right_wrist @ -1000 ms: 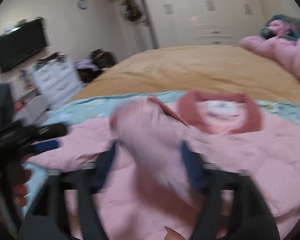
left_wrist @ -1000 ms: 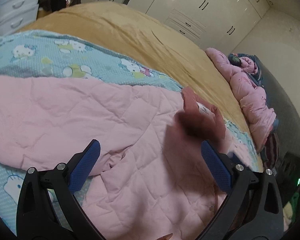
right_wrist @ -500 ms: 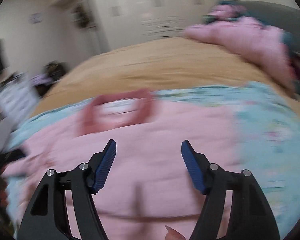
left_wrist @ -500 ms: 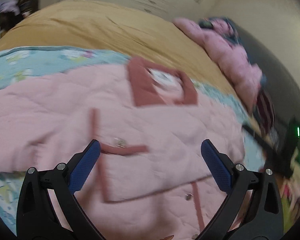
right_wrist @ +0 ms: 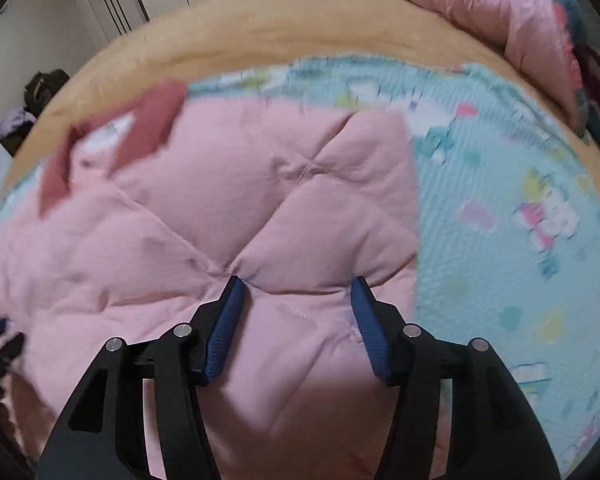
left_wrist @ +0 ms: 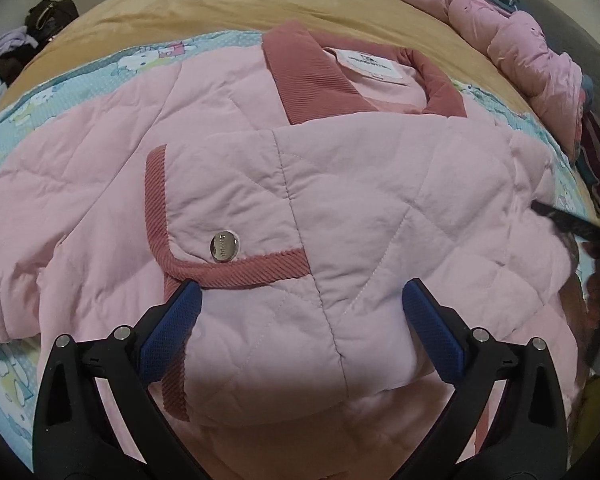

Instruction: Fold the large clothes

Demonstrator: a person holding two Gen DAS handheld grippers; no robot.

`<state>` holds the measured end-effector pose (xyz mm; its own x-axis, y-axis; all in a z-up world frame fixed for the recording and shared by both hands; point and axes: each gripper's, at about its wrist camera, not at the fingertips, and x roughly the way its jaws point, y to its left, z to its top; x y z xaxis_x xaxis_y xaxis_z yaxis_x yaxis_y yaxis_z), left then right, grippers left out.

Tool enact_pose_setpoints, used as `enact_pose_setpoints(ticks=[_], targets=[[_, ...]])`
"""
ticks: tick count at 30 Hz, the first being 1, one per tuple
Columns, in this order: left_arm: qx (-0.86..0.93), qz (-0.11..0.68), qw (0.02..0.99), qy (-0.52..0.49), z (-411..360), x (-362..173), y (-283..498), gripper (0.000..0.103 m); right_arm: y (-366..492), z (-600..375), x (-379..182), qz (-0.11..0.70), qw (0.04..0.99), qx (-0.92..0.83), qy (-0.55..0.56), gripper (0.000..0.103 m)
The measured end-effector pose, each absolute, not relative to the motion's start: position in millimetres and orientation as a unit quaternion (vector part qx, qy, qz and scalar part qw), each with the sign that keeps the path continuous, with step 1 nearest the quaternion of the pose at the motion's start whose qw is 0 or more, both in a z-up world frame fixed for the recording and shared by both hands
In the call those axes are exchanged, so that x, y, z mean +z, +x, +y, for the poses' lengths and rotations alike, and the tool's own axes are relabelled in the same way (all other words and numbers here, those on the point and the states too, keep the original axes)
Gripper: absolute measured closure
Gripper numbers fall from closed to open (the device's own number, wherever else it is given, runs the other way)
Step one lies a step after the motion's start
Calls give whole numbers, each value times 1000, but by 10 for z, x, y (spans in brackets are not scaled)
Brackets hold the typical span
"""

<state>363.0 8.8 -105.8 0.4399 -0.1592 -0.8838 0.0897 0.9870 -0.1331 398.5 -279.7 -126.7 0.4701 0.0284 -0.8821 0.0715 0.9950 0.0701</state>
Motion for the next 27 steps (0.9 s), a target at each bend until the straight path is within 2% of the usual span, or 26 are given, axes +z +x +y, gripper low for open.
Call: enact_pose_setpoints(ticks=[4,7,8,10,14,17,22,27], targets=[[-74,523,849,-29,107,-1055,3634,8,3999,-2714,-1293,509,860,-28,29,47],[-73,519,851,-15,65,-978,3568,8,3855,-2744,-1074,491,870,-13,45,45],[-76,515,854,-10,56,-940,3535,9,3765,-2718,-977,477,878,0,50,39],[-80,502,861,2,52,-844,3452,9,3589,-2634,-801,450,891,27,48,34],[-82,487,869,14,28,-736,3348,9,3340,-2345,-623,435,896,78,43,29],[-86,482,872,15,9,-716,3324,9,3278,-2179,-676,449,886,103,45,20],[-81,504,860,18,0,-852,3338,9,3379,-2066,-1096,514,854,72,32,15],[-85,496,864,8,45,-784,3269,9,3286,-2027,-947,490,867,83,43,11]])
